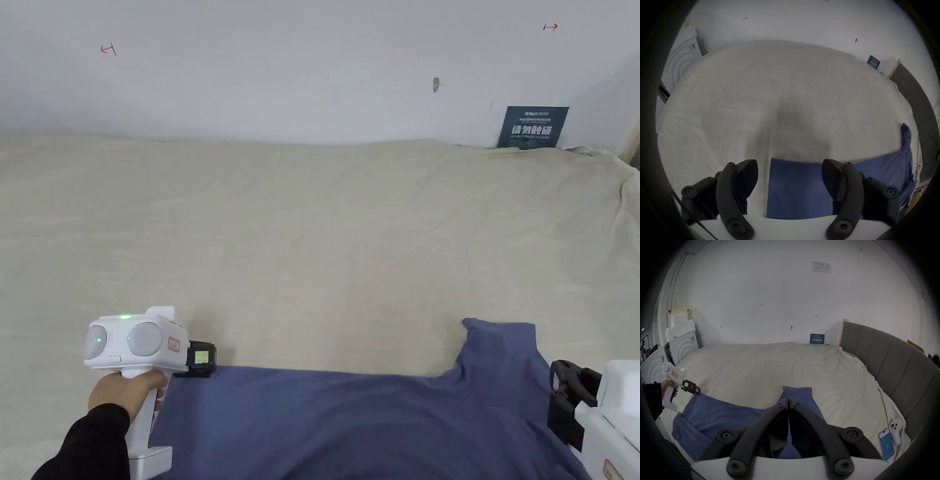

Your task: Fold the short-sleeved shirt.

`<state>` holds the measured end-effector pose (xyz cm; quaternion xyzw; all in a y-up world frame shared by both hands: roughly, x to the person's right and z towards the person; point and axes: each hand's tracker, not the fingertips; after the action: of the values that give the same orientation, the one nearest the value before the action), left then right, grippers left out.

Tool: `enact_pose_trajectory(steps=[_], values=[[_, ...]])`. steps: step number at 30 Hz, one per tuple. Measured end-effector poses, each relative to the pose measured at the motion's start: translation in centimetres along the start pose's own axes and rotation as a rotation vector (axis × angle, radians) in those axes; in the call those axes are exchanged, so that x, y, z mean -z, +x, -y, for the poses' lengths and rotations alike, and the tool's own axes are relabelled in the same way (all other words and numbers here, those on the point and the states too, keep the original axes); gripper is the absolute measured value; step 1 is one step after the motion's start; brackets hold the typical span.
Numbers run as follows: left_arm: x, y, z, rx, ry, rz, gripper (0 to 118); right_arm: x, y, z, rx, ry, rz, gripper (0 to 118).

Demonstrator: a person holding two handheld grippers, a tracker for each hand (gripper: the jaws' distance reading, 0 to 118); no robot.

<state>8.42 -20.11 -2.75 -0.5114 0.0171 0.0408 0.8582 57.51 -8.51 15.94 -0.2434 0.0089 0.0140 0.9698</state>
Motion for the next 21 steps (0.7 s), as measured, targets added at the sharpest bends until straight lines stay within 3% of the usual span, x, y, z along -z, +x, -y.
enact_pose_trajectory(steps=[2,5,7,13,14,15,16,17,18,21], values=[[1.1,0.1,0.1,0.004,-0.026,-0.011,63,0.8,0.5,0.1,0.005,-0.014,0.007,0],[0.9,0.7,0.8,0.054,0.003,-0.025,46,1.8,1.3,0.1,0.027,-0.031,0.008,0],[0.6,1.0,1.0,0.095,0.028,-0.005,8,3.1,2.6,0.2,0.057,-0.059,0.004,0],[-1.5,1.2,1.8,0.061,0.092,0.051,1,9.4,6.1,0.1,0.132,-0.230,0.001,5],[-2.2,1.1,1.9,0.055,0.110,0.059,1,10.4,6.4,0.1,0.144,-0.254,0.009,15],[-2.9,1.0,1.9,0.056,0.125,0.069,1,11.6,6.9,0.1,0.161,-0.286,0.005,34],[-3.9,0.8,1.9,0.055,0.140,0.077,1,12.9,7.3,0.2,0.168,-0.309,0.020,65],[-4.4,0.7,1.9,0.055,0.145,0.087,1,13.9,7.7,0.4,0.182,-0.336,0.017,80],[-5.1,0.6,1.9,0.058,0.151,0.097,1,15.2,7.9,0.6,0.168,-0.380,0.030,85],[-6.5,0.4,2.0,0.066,0.171,0.103,1,17.7,8.1,1.5,0.145,-0.432,0.080,85]])
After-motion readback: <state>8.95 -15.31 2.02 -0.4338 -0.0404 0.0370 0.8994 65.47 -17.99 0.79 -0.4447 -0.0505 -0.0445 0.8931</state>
